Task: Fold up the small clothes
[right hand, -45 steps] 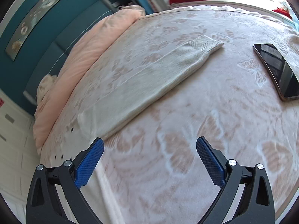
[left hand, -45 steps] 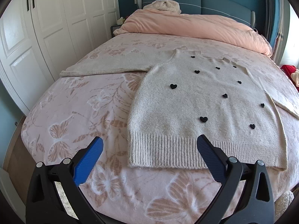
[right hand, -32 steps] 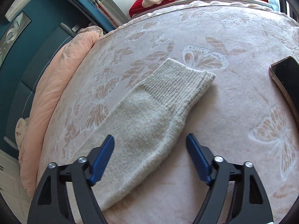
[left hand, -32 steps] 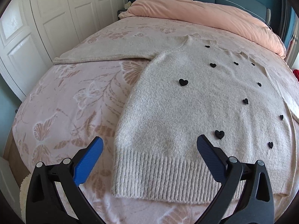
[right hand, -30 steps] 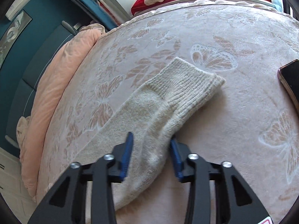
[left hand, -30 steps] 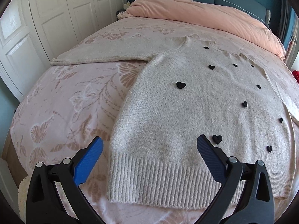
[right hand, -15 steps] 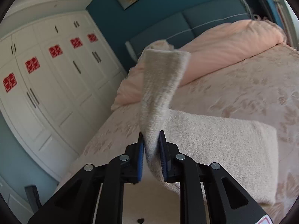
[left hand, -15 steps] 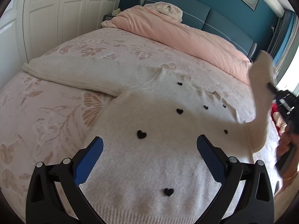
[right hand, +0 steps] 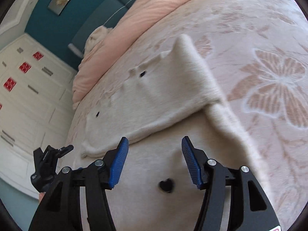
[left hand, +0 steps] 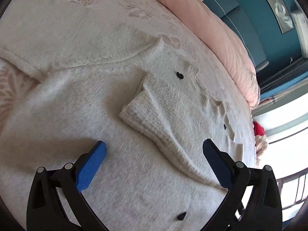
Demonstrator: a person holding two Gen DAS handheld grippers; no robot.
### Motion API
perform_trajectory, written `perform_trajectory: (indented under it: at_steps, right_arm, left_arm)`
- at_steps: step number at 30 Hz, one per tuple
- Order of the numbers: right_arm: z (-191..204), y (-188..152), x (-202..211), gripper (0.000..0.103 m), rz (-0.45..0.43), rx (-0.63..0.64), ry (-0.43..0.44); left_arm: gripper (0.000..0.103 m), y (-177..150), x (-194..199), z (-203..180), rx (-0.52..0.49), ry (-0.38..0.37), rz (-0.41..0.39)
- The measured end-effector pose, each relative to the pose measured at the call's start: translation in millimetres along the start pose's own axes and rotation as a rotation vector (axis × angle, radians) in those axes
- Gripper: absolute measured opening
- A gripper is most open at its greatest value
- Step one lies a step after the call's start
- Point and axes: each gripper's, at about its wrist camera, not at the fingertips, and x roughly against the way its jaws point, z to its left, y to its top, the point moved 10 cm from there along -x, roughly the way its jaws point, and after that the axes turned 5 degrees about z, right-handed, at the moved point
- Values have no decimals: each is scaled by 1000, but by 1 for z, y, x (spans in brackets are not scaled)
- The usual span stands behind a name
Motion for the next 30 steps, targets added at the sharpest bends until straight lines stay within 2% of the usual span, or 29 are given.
perform_trajectory:
  at_steps: [2,3,4,5,6,7,8,9,11,13,14,15,17,18,19,21,23,25,26,27,28,29,30]
  right_arm:
    - [-14,15,-1,59,-15,-43,10]
    - [-17,20,-4,59,-17,-65,19]
    - [-18,25,-9,59,-22,-89,32]
    - [-18,30,-14,59,-24,-104,47]
    - [-14,35,-19,52,-29,-103,50]
    - [-7,40,-22,17,-36,-88,47]
    - [1,45,-20,9,-52,-73,46]
    - [13,53,-9,8,-109,-60,85]
    - [36,66,21,8,-224,-15,143]
    - [43,72,31,7,-287,31,133]
    - [33,67,20,7,-258,40,87]
    - [15,62,0,7,-191,29,26]
    - [-28,38,-41,6,-43,-31,-83]
    - [-29,37,-37,5,-76,-43,-46]
    - [-24,41,-28,5,-98,-36,-43]
    - [-16,44,-17,5,-137,4,-43]
    - [-31,31,-36,5,-58,20,-115]
    - [-30,33,-28,5,-71,-1,-102]
    - [-26,32,-23,6,-70,14,-138]
    - [-20,27,-13,11,-85,37,-176]
    - [-11,18,-4,20,-99,66,-185]
    - [0,5,4,21,-101,108,-192]
    - [10,-11,7,23,-96,157,-205]
  left_arm:
    - [94,9,-8,5,66,20,-26]
    - [85,12,-10,5,87,28,-39]
    - [60,16,-10,3,91,33,-48]
    - [44,19,-12,-2,83,35,-39]
    - [15,23,-12,-5,80,38,-25]
    - [11,28,-10,-8,76,42,-29]
    - [9,36,-3,-12,64,33,-51]
    - [7,45,7,-24,36,-9,-80]
    - [7,62,34,-48,-47,-43,-159]
    - [7,71,56,-63,-119,-49,-232]
    - [7,70,56,-62,-144,-43,-234]
    - [7,68,47,-57,-163,-21,-213]
    - [7,59,10,-29,-176,73,-133]
    - [7,52,-10,-9,-167,134,-86]
    - [7,42,-26,9,-147,162,-51]
    - [9,36,-23,17,-168,100,-118]
    - [9,33,-21,18,-180,91,-137]
    - [10,34,-20,18,-175,78,-139]
    - [11,34,-17,19,-166,67,-132]
    - [15,32,-11,19,-154,53,-122]
    - [24,30,-1,21,-140,30,-118]
    - [31,30,14,24,-129,18,-130]
    - [49,32,30,33,-119,17,-153]
